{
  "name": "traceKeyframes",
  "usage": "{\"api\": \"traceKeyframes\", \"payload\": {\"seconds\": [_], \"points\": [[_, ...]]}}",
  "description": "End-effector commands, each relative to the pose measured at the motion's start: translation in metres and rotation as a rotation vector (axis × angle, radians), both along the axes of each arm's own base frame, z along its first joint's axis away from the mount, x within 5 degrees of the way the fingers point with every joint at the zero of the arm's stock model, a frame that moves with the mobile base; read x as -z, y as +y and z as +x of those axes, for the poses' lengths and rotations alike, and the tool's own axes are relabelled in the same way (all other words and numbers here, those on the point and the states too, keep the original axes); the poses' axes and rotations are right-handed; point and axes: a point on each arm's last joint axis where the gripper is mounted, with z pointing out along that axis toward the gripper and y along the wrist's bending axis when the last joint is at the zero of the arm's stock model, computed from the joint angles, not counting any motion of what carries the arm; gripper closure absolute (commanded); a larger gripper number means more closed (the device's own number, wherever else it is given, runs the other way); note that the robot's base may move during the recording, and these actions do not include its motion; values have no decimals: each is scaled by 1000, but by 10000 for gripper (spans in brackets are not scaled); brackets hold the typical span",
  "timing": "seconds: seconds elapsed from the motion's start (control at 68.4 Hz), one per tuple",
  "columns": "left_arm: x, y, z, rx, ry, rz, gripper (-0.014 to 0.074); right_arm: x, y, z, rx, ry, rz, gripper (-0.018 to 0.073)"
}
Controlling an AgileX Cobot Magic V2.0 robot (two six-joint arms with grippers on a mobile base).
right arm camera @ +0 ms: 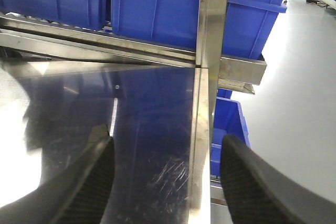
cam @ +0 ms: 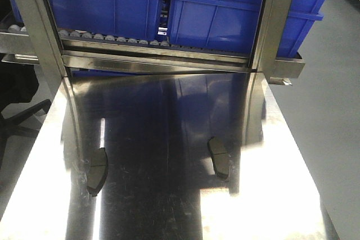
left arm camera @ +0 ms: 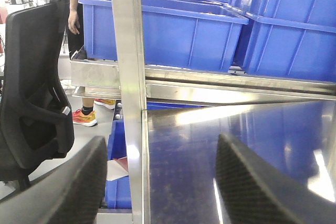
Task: Move and align brake pads A on conveyor
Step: 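Stop facing the steel table holding two brake pads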
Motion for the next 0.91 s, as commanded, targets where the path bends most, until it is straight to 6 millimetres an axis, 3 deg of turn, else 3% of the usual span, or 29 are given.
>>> {"api": "traceKeyframes", "payload": {"seconds": [0.0,0.102,0.234,0.424,0.629,0.892], "points": [[-18,-1,2,7,-123,-11,167,-14,-1,1,18,-81,7,137],[-21,-1,13,5,-46,-8,167,-14,-1,1,18,-81,7,137],[-20,-4,48,6,204,-26,167,-14,-1,1,18,-81,7,137],[1,-6,94,3,461,-27,167,-14,-1,1,18,-81,7,137],[19,-8,115,2,587,-37,167,-14,-1,1,18,-82,7,137],[12,-28,138,149,645,-19,167,-14,-1,1,18,-82,7,137]]}}
